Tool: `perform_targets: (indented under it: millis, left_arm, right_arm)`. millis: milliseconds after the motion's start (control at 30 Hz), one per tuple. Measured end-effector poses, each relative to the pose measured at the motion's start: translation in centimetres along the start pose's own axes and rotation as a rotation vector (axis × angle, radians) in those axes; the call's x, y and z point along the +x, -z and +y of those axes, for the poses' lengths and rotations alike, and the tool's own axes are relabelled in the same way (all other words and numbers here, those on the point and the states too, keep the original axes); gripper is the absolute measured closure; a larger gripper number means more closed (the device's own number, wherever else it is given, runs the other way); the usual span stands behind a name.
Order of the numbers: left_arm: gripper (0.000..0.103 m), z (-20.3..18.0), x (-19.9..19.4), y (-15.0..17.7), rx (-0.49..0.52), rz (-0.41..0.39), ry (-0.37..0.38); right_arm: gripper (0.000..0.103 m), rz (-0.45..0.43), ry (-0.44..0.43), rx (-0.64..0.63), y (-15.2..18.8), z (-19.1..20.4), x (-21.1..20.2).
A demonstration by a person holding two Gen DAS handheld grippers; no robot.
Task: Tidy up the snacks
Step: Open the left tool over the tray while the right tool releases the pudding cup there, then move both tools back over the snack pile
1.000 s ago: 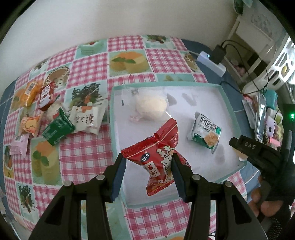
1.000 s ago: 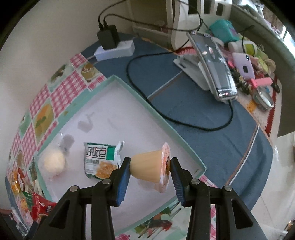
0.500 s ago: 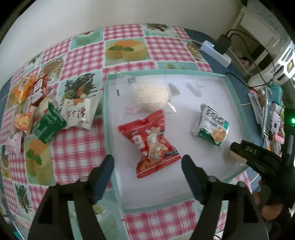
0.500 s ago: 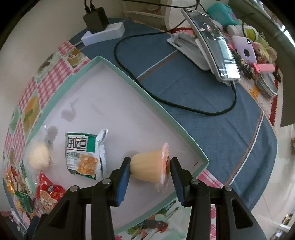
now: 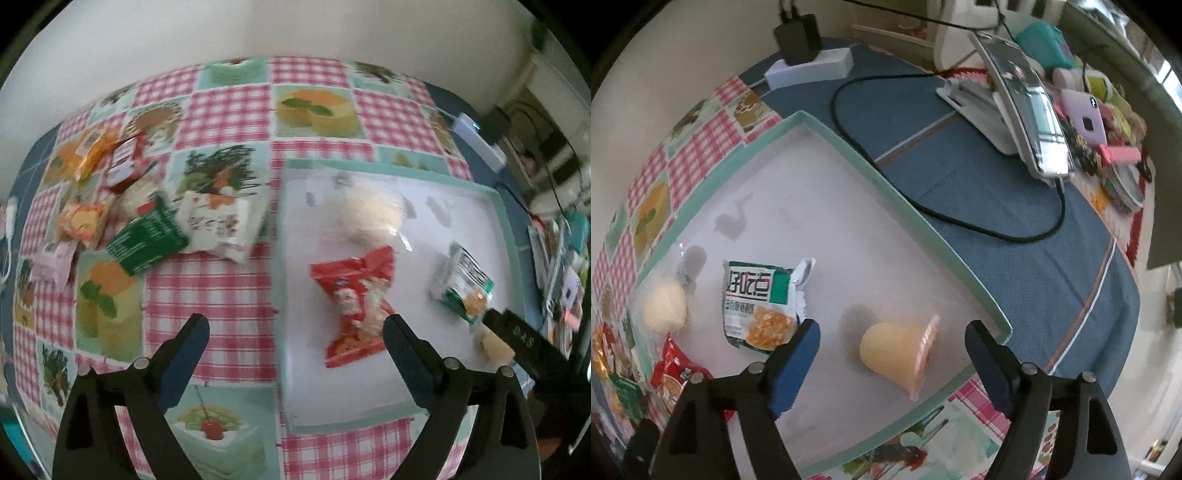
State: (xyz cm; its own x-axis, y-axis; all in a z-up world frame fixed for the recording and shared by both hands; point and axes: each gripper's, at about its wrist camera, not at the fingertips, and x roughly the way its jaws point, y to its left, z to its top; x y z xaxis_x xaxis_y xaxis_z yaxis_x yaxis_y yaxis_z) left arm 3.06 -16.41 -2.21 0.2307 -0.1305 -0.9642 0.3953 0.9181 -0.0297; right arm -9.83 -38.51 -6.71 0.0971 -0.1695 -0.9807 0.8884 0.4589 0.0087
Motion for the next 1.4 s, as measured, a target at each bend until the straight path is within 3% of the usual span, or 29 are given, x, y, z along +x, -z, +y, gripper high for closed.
perform_targets:
  millis: [67,200,433,767,1400]
  left_arm:
    - [0.008,1.1,0.1,-0.1,-0.039,0.001,-0.015]
    - [0.007,3.5,0.4,-0.4,-0.110,0.013,-0.031]
    - [0.007,7.8,0.2,-0.8,-0.180,-0.015,-0.113]
    - [0.007,14.8,0.2,-1.5,-0.217,-0.046,-0.355]
    - [0.007,27.8,-1.8,-0.2,-0.500,-0.054,-0.427]
  right_arm:
    - [0.017,-0.011,0.002,-0.022,0.2,0.5,-0.1]
    - [0.000,-0.041,-0.007,-0.063,0.5,1.6,-0.7]
    - [0.000,-0.094,-0.016,-0.115,1.0,3.5,-1.9]
    - [0.000,-0.157,-0.045,-0.221,2.3,6.6,-3.5]
    - [0.000,-0.242,-0.182,-0.419,7.4,15.7,-6.5]
